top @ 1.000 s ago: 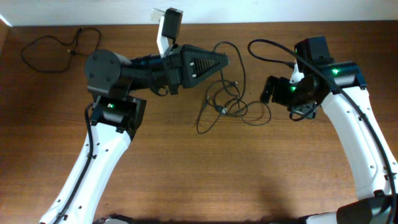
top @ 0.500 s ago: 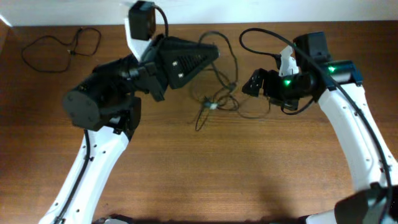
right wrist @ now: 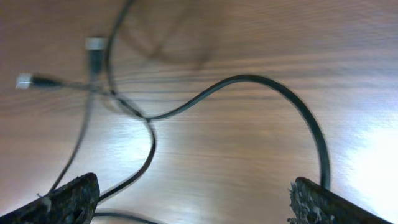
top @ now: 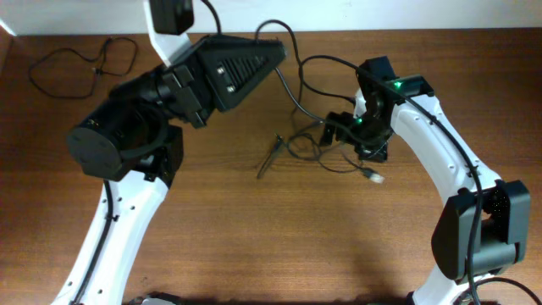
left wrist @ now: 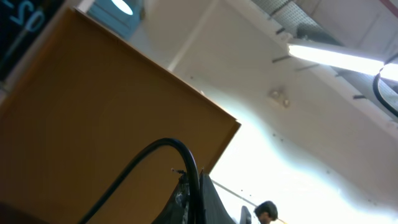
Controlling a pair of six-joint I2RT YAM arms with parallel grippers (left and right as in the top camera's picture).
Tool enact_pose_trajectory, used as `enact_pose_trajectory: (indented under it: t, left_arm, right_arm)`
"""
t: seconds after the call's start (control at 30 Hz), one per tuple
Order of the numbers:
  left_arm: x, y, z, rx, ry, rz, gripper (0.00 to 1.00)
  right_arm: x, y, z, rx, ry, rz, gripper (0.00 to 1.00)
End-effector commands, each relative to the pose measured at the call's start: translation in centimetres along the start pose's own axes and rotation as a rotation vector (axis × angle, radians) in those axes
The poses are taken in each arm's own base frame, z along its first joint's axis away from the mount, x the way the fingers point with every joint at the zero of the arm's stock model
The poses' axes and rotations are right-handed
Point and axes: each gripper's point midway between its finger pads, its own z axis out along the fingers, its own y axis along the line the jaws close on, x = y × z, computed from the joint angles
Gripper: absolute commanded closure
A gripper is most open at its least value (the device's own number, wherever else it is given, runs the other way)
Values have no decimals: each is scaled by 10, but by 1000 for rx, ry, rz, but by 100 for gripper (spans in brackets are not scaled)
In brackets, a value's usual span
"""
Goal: Untangle cables
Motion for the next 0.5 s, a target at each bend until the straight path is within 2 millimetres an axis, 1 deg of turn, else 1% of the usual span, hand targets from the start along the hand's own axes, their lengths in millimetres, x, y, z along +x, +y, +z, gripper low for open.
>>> enact_pose_trajectory:
  t: [0.0, 0.07, 0.13, 0.2, 0.27, 0.33, 0.4, 0.47]
  left_arm:
    - [-19, -4, -11, -29, -46, 43, 100]
    - [-24, 1, -20, -58, -47, 60, 100]
    - [-26, 3, -24, -74, -43, 69, 100]
    - [-28, 4, -27, -84, -47, 75, 100]
    - [-31, 7, -31, -100, -50, 78, 100]
    - [-35, 17, -40, -150, -50, 58, 100]
    - [-42, 32, -55, -223, -58, 35, 100]
    - [-51, 53, -74, -316, -76, 25, 100]
  right_arm:
    - [-8, -41, -6, 182, -54, 116, 2]
    - [-6, -45, -9, 156, -26, 134, 2]
    - [-4, -39, -9, 78, 13, 93, 2]
    - [-3, -41, -11, 60, 26, 101, 1]
    - [-5, -53, -14, 91, 22, 119, 2]
    - [-9, -71, -17, 159, 1, 138, 2]
    - [-12, -91, -22, 241, -20, 161, 2]
    - [-11, -106, -26, 281, -18, 186, 2]
